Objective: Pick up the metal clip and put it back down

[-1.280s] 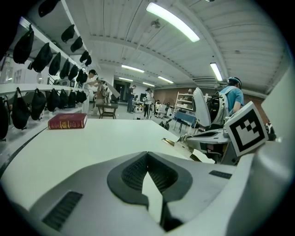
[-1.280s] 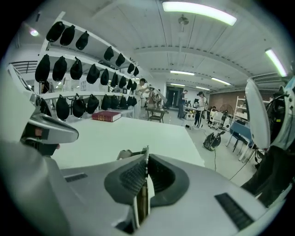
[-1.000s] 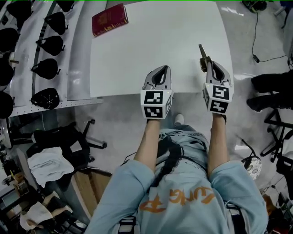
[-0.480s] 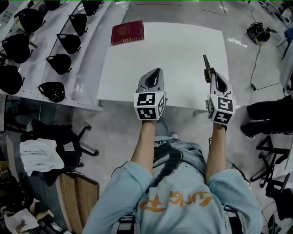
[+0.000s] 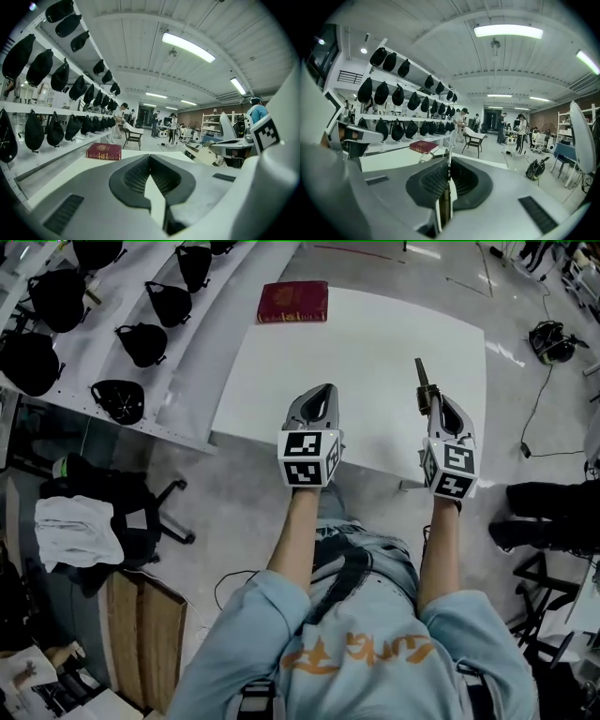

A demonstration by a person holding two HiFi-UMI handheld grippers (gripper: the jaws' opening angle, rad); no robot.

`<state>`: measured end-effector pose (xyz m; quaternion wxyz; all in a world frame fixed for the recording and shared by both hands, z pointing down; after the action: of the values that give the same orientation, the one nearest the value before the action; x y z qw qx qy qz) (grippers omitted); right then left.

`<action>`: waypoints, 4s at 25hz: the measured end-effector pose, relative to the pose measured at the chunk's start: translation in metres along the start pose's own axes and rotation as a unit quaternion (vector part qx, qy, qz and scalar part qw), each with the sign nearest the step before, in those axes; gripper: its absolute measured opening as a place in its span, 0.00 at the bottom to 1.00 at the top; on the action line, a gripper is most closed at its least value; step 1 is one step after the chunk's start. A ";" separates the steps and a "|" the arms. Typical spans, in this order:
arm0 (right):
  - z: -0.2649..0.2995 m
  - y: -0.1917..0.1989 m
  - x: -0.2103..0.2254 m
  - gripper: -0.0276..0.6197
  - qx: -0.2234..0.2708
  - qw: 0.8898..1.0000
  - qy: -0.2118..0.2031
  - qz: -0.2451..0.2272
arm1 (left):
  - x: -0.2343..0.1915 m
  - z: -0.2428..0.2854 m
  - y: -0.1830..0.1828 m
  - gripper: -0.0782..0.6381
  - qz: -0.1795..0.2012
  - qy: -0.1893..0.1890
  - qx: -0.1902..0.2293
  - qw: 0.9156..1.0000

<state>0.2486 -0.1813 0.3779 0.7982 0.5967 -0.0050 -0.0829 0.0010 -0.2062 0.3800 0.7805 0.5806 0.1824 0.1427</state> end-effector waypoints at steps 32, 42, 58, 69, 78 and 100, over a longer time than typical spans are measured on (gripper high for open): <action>0.203 0.004 -0.087 0.09 -0.104 0.992 -0.026 -0.061 | -0.136 0.127 0.017 0.14 -0.052 0.023 -0.078 0.995; 0.246 0.018 -0.117 0.09 -0.143 0.981 -0.023 -0.125 | -0.187 0.146 0.036 0.14 -0.080 0.007 -0.098 0.992; 0.283 0.042 -0.150 0.09 -0.172 0.961 -0.036 -0.214 | -0.219 0.161 0.063 0.14 -0.094 -0.008 -0.131 0.987; 0.286 0.056 -0.172 0.09 -0.180 0.951 -0.078 -0.240 | -0.226 0.162 0.072 0.14 -0.108 -0.013 -0.138 0.984; 0.279 0.065 -0.184 0.18 -0.185 0.950 -0.111 -0.226 | -0.226 0.146 0.066 0.14 -0.113 -0.026 -0.123 0.986; 0.134 0.034 -0.106 0.15 -0.072 0.991 -0.114 -0.009 | -0.102 0.063 0.035 0.14 -0.068 -0.005 -0.056 0.996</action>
<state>0.1337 -0.2848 0.4583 0.8323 0.5247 -0.0844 -0.1575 -0.0622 -0.2945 0.4418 0.8207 0.5230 0.2092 0.0959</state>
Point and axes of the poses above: the fingertips, and each gripper's own axes: z forward along the fingers, x to its right, y out of its underside, the point moved 7 cm from there along -z, backward along the fingers, and after that the axes turned 1 degree about y, right-handed, at the moved point
